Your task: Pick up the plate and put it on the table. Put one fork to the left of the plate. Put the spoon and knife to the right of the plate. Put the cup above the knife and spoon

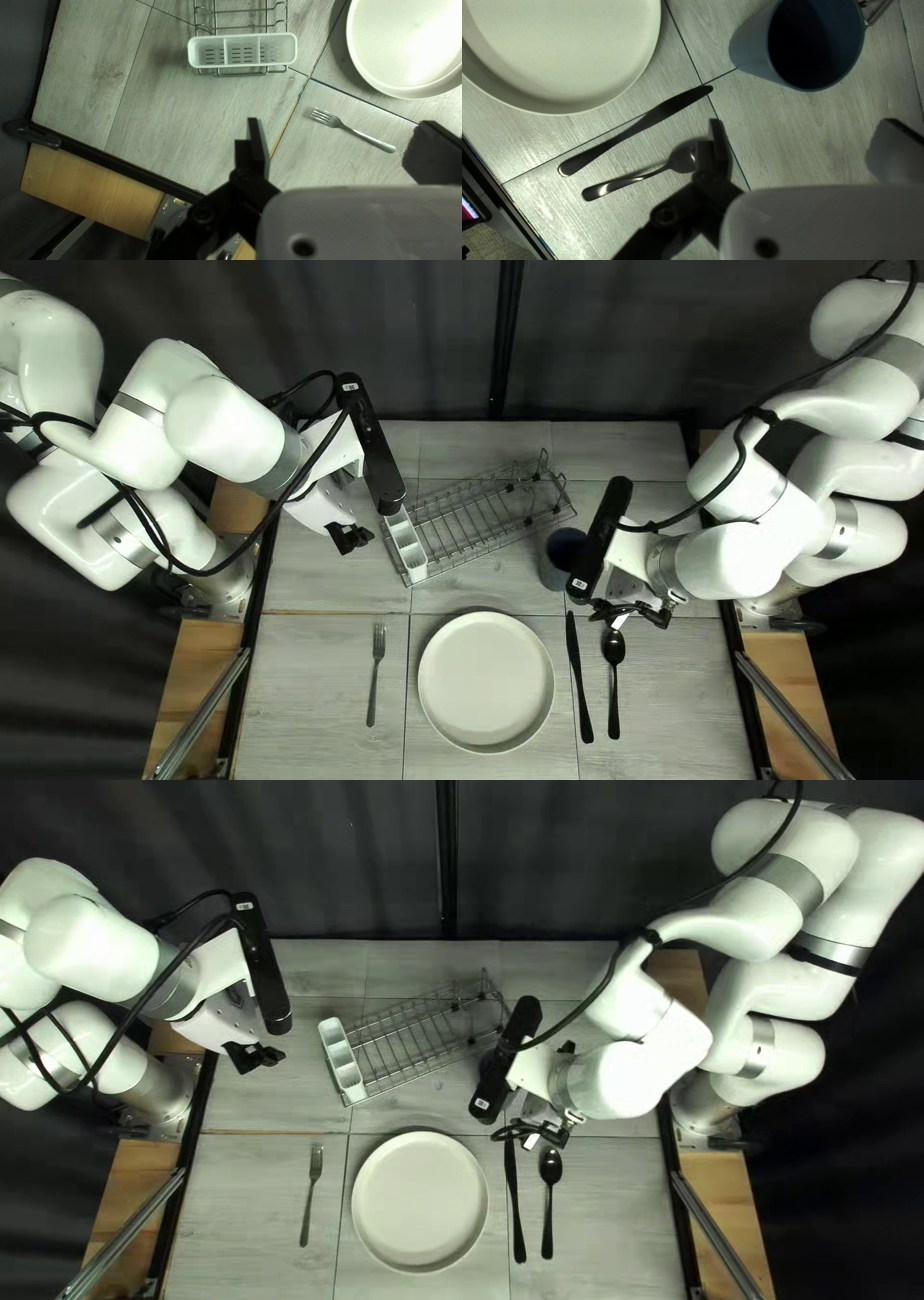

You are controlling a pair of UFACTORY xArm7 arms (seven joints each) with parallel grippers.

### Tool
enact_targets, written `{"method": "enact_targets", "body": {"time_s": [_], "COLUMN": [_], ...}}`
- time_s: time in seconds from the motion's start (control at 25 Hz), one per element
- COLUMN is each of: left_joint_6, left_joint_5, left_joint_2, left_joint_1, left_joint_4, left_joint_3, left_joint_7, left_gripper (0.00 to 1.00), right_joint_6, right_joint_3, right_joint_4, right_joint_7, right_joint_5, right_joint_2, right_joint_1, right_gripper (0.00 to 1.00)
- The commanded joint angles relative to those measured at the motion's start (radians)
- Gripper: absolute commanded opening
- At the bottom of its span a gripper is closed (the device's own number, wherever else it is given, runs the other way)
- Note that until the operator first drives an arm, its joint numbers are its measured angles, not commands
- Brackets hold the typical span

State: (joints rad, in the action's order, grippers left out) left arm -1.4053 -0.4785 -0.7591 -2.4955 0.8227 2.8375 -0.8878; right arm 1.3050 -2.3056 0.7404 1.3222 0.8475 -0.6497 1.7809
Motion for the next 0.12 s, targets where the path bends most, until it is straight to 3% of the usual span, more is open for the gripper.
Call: {"method": "enact_targets", "body": {"time_s": [0.04, 0.12], "left_joint_6": [0.000, 0.000], "left_joint_5": [0.000, 0.000], "left_joint_2": [0.000, 0.000], "left_joint_1": [0.000, 0.000], "left_joint_4": [0.000, 0.000], "left_joint_3": [0.000, 0.000], "left_joint_7": [0.000, 0.000], "left_gripper": [1.00, 1.00], "right_joint_6": [0.000, 0.000], "right_joint_3": [0.000, 0.000], "right_joint_4": [0.000, 0.000], "right_joint_7": [0.000, 0.000], "right_joint_5": [0.000, 0.000], "right_joint_2": [0.000, 0.000], "right_joint_1": [0.000, 0.000], "right_gripper": [1.00, 1.00]}}
